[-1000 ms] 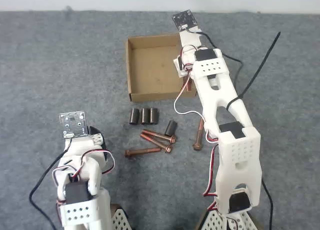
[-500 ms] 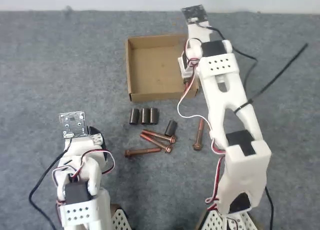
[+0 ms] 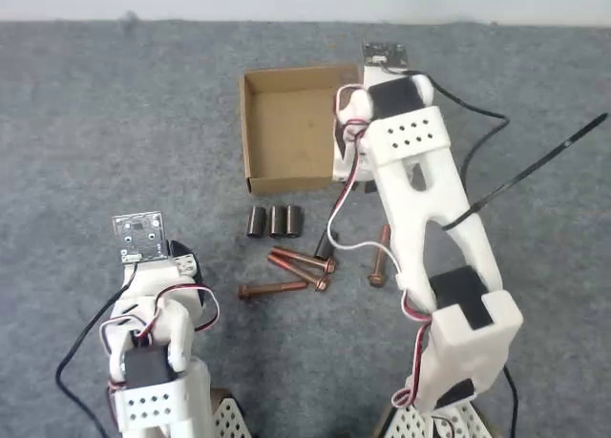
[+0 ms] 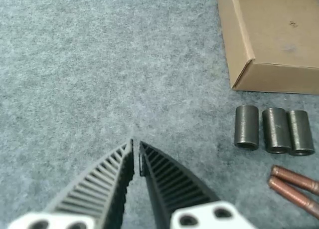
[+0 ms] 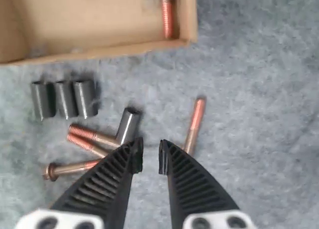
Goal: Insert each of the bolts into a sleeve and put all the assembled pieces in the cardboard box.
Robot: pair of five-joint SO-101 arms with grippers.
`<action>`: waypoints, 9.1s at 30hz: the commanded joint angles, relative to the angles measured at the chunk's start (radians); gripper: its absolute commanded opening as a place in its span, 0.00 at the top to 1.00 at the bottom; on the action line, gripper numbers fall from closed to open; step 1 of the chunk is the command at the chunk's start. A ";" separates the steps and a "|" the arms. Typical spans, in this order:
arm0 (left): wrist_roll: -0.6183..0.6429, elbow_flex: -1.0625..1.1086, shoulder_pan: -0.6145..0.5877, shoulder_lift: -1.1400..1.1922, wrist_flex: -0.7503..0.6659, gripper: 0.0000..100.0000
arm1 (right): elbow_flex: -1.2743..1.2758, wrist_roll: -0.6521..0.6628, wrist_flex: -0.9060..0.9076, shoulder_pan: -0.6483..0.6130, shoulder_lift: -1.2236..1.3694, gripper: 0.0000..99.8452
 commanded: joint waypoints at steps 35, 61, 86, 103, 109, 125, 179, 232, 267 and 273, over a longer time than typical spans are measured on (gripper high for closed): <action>-0.014 -0.008 -0.005 -0.006 0.003 0.99 | 0.743 -0.172 -0.544 -0.254 -0.237 0.83; -0.014 -0.008 -0.005 -0.006 0.003 0.99 | 0.534 -0.239 -0.636 -0.208 0.139 1.00; -0.014 -0.008 -0.005 -0.006 0.003 0.99 | 0.437 0.074 0.035 -0.041 -0.140 0.99; -0.014 -0.008 -0.005 -0.006 0.005 0.99 | 0.744 0.180 -0.168 0.180 -0.148 0.99; -0.014 -0.008 -0.005 -0.006 0.005 0.99 | 0.827 0.180 -0.197 0.182 -0.268 0.99; -0.014 -0.008 -0.003 -0.008 0.025 0.99 | 1.112 0.181 -0.466 0.328 -0.479 0.99; 0.115 -0.917 0.671 1.510 0.419 0.99 | 1.163 0.181 -0.647 0.354 -0.401 0.99; 0.509 -0.478 0.436 1.039 -0.319 0.90 | 1.174 0.181 -0.645 0.352 -0.401 0.99; 0.615 -0.611 0.370 1.399 -0.367 0.90 | 1.175 0.183 -0.639 0.352 -0.401 0.99; 0.615 -0.618 0.370 1.399 -0.367 0.90 | 1.175 0.183 -0.638 0.352 -0.401 0.99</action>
